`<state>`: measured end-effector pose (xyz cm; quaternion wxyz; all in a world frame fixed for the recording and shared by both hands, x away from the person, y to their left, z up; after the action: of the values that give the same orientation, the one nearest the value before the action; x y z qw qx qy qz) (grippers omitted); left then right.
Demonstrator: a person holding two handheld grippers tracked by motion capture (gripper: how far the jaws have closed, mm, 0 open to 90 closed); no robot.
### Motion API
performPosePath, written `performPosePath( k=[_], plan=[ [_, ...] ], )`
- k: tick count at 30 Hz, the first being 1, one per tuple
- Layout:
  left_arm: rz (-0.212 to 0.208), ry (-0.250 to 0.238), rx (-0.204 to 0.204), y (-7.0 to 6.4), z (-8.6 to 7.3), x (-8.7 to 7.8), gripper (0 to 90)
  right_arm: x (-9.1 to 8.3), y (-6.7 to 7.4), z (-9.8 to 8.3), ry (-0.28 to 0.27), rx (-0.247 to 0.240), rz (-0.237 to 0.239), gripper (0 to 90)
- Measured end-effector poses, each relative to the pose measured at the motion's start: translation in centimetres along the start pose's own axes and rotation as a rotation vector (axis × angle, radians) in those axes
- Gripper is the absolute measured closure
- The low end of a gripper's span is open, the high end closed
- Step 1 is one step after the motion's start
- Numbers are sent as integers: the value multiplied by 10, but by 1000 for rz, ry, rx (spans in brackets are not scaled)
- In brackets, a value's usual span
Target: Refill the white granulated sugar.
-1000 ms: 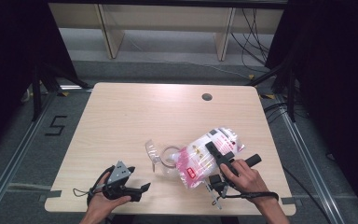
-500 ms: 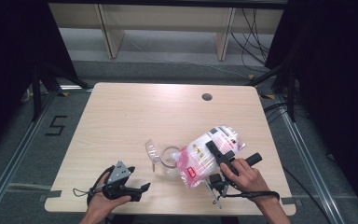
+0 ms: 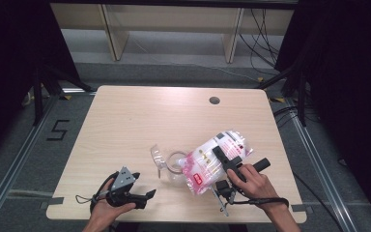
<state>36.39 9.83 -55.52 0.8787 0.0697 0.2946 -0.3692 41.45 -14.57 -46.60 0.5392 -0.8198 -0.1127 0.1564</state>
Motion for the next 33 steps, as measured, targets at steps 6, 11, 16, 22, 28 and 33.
performPosePath(
  k=[6, 11, 16, 22, 28, 33],
  plan=[
    [-5, -3, 11, 0, 0, 1, 156, 0, -1, -1, 0, -2, 7, 619],
    [-4, -5, 10, 0, 1, 1, 156, 0, -2, -3, 4, 4, 6, 620],
    [-4, 0, 16, 0, 0, 0, 156, -1, 0, -4, 16, 45, 12, 622],
    [-5, -5, 10, 0, 1, 1, 155, 1, -3, -1, 4, -10, 3, 624],
    [-5, -5, 10, 0, 1, 0, 155, 0, -1, -2, 15, 10, 9, 627],
    [-5, -4, 10, 0, 1, 1, 156, 1, -5, -3, 6, -30, -2, 629]
  ],
)
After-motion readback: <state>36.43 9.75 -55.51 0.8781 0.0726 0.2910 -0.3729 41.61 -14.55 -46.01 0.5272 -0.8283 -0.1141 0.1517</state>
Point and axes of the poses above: each handheld gripper's, and its own axes: x roughly forward along the jaws, z roughly out of its top, y roughly to its left, the point moved 10 cm from there along x, roughly forward along the jaws, and after that the axes turned 1 degree about y, right-handed, at the moved point
